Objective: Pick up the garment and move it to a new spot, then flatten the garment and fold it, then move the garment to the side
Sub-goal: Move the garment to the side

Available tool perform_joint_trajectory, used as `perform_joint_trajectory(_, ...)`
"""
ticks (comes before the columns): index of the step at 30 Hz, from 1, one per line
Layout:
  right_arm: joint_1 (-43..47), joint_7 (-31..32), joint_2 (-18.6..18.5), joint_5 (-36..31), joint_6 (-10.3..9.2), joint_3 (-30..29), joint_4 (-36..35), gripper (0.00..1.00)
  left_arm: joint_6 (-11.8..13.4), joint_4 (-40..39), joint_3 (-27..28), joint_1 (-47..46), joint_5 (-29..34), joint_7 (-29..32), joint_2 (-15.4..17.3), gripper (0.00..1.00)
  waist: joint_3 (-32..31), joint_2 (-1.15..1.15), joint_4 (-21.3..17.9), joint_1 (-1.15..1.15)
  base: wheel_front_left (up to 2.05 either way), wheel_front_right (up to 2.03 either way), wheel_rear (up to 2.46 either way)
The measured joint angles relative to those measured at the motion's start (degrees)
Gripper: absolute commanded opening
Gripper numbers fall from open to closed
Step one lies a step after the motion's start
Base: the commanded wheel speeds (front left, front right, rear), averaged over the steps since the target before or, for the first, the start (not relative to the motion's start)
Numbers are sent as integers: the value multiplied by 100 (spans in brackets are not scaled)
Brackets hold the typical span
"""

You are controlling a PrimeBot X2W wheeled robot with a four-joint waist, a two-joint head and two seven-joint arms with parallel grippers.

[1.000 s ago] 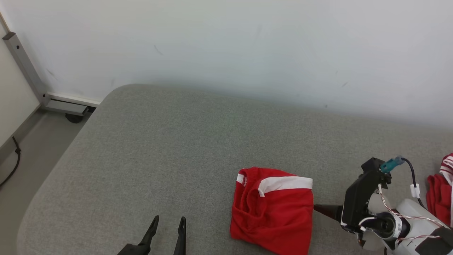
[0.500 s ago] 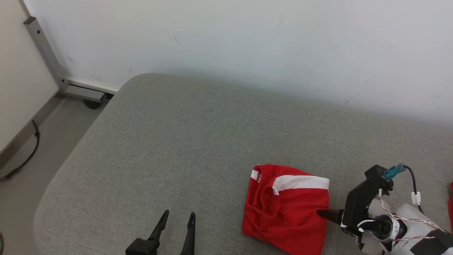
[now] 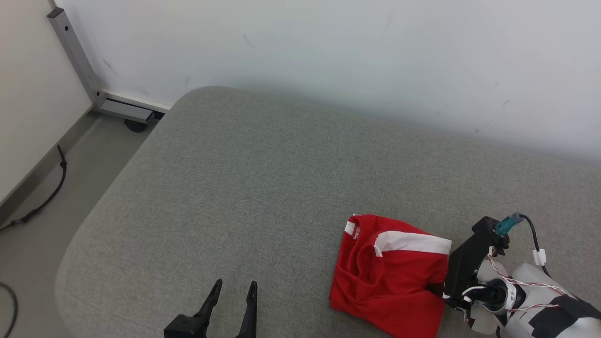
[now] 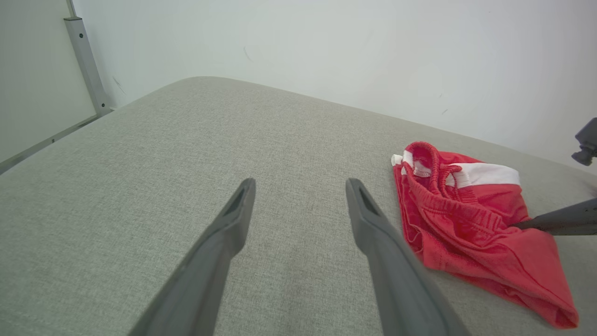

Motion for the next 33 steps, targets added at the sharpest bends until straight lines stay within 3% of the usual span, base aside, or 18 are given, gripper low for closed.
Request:
perform_joint_trajectory(11, -184, 233, 44, 51, -1, -3, -38, 0, 0, 81, 32, 3, -56, -9, -1, 100, -114, 0, -151, 0, 0, 0, 0)
perform_joint_trajectory(28, -1462, 646, -1059, -276, -1, -269, 130, 0, 1, -89, 26, 12, -59, -51, -5, 100, 245, 0, -664, 0, 0, 0, 0)
perform_joint_trajectory(33, -1807, 808, -1174, -424, -1, -266, 99, 0, 1, -177, 41, 3, -55, -51, -14, 100, 460, 0, -853, 0, 0, 0, 0)
